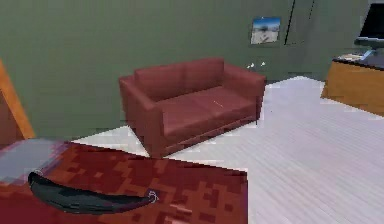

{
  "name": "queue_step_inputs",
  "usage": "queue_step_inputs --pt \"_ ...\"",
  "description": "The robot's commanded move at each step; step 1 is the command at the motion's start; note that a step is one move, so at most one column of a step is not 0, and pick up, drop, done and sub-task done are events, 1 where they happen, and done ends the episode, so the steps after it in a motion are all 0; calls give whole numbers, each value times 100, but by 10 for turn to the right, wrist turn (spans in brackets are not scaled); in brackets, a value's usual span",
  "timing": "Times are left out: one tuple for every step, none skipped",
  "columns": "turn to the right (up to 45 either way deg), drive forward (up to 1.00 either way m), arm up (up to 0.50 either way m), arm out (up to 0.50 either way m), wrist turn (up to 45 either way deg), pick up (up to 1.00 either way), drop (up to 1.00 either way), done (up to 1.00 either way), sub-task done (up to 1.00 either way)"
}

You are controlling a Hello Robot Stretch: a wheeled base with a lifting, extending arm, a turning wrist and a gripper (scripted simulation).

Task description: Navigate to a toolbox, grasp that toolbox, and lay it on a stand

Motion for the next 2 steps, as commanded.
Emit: queue_step_inputs --pt "-300 0 0 0 0 0 0 0 0" --pt "0 100 0 0 0 0 0 0 0"
